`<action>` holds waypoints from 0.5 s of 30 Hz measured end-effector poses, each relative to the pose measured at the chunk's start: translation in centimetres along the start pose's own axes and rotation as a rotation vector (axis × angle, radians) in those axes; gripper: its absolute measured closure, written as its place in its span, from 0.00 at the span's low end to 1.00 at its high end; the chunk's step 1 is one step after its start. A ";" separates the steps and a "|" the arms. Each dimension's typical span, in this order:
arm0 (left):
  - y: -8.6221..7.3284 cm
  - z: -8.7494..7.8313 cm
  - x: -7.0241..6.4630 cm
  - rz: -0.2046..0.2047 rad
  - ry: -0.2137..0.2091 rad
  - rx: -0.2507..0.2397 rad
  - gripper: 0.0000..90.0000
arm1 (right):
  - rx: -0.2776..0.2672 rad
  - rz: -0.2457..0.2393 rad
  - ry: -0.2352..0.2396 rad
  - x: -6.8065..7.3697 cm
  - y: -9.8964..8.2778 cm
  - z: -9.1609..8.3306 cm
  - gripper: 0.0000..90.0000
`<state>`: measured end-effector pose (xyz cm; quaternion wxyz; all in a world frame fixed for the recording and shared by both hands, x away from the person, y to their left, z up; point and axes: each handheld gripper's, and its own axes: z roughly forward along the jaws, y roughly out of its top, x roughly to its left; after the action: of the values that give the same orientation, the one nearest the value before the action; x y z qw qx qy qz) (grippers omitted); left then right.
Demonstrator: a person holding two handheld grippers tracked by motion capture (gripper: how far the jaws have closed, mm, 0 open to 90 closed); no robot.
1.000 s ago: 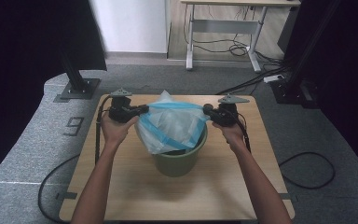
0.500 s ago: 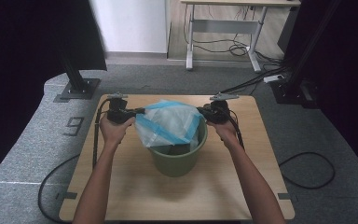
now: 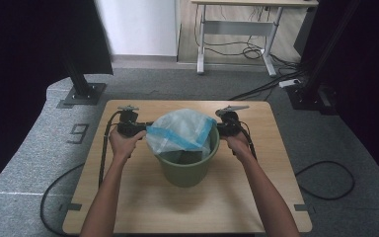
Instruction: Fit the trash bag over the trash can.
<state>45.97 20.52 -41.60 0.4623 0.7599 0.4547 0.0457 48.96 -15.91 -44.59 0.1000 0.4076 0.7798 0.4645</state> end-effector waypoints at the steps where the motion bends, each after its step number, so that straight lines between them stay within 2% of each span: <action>1: -0.1 0.1 0.0 -0.001 0.000 0.002 1.00 | 0.006 0.013 0.000 -0.2 -0.2 0.0 0.97; 2: -0.2 0.1 0.0 -0.002 0.000 0.001 1.00 | 0.001 0.027 -0.004 -0.4 -0.3 -0.2 0.93; 3: -0.2 0.1 0.1 -0.002 -0.001 0.002 1.00 | -0.018 0.039 -0.021 -0.6 -0.4 -0.5 0.84; 4: -0.3 0.0 0.2 -0.006 -0.005 -0.003 1.00 | -0.044 0.051 -0.044 -0.8 -0.4 -0.9 0.79; 6: -0.3 -0.1 0.3 -0.011 -0.010 -0.009 1.00 | -0.121 0.091 -0.073 -1.5 -0.3 -2.5 0.71; 8: -0.3 -0.2 0.3 -0.015 -0.015 -0.015 1.00 | -0.182 0.107 -0.101 -1.9 -0.1 -4.1 0.66; 9: -0.3 -0.3 0.3 -0.015 -0.017 -0.018 1.00 | -0.208 0.106 -0.105 -2.0 0.0 -5.0 0.65; 10: -0.3 -0.3 0.3 -0.015 -0.017 -0.018 1.00 | -0.208 0.106 -0.105 -2.0 0.0 -5.0 0.65; 11: -0.3 -0.3 0.3 -0.015 -0.019 -0.020 1.00 | -0.252 0.102 -0.095 -1.9 0.4 -6.6 0.62; 15: -0.2 -0.2 0.0 -0.010 -0.018 -0.018 1.00 | -0.275 0.047 -0.063 -0.4 1.0 -8.5 0.56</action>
<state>45.78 20.72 -41.62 0.4735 0.7539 0.4537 0.0405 45.15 -21.44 -39.21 0.1686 0.4225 0.6955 0.5563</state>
